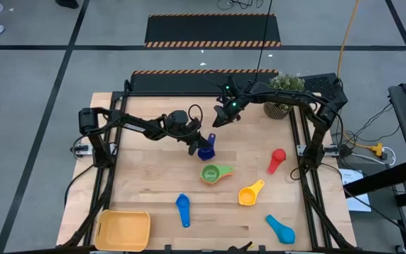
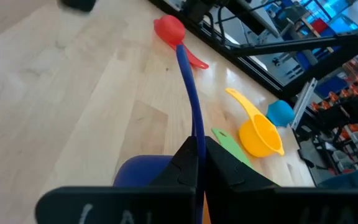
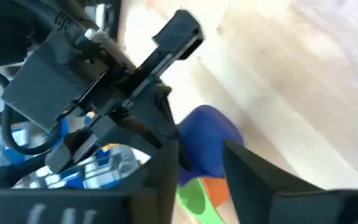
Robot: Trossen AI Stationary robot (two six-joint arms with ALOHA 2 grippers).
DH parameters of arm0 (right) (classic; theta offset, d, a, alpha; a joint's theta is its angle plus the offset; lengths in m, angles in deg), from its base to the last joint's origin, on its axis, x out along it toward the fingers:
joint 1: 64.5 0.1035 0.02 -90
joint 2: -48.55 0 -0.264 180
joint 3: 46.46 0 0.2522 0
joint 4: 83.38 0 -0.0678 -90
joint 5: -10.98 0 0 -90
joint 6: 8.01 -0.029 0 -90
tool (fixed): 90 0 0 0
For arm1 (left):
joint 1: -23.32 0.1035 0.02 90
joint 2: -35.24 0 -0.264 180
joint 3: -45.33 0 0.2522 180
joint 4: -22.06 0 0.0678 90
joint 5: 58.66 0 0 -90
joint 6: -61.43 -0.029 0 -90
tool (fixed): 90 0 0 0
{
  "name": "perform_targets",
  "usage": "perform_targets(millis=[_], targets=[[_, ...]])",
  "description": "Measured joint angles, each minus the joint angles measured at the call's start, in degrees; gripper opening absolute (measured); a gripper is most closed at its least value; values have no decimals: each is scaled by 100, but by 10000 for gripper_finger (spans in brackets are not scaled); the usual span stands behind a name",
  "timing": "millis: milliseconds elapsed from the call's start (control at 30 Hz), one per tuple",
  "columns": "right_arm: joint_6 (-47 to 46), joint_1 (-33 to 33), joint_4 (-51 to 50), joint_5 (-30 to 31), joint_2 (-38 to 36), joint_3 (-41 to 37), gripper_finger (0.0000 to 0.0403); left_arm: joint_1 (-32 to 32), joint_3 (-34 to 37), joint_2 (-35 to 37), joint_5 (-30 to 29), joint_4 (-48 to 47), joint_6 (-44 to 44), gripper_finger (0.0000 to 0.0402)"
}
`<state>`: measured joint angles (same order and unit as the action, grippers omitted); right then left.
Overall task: Nest measuring cups in basket
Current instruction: Stack the dark blue measuring cup on top of the green measuring cup
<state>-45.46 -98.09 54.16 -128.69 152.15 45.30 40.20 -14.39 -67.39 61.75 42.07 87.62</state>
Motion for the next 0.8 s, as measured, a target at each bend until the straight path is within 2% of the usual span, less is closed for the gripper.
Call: perform_targets(millis=[167,333,667,800], targets=[[277,15,-689,61,-189,0,188,-101,0,0,-32,-19,206,5],[586,15,-1237,48,-216,0,224,-221,-7,199,-80,-169,391,5],[415,-30,-901,-20,-216,0,266,-357,-10,1038,-351,-1495,307,5],[206,-47,-621,-331,-216,0,275,-358,-9,1266,-348,-1883,311,5]])
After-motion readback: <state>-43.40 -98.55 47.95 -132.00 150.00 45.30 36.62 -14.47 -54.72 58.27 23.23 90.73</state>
